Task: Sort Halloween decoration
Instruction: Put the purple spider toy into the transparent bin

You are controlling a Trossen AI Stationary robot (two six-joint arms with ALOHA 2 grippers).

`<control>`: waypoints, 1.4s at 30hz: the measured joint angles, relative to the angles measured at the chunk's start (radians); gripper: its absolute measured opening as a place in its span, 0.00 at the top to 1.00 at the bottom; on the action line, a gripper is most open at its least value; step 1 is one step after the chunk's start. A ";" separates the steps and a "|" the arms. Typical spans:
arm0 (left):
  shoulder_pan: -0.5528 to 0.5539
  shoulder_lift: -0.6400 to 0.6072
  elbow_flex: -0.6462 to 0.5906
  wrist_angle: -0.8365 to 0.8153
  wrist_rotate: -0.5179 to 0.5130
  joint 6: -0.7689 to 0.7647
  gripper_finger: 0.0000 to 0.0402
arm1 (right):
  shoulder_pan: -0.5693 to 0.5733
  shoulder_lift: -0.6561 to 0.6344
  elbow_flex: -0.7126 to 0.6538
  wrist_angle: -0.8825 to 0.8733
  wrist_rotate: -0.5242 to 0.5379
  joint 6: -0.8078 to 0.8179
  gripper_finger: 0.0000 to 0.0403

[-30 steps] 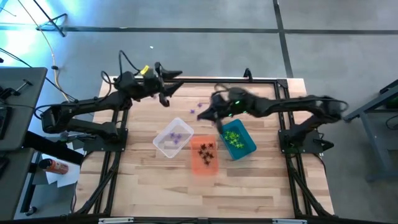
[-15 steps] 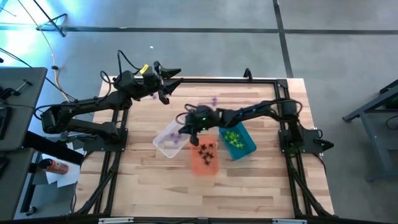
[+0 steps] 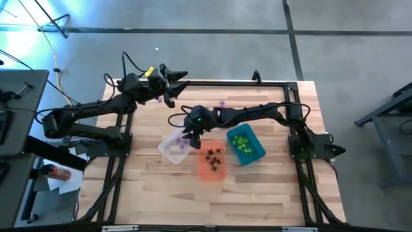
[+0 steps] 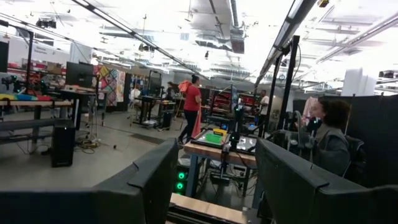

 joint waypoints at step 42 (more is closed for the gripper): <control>0.034 0.000 0.000 -0.039 -0.026 0.000 0.50 | -0.278 -0.101 -0.133 -0.701 -0.012 0.310 0.48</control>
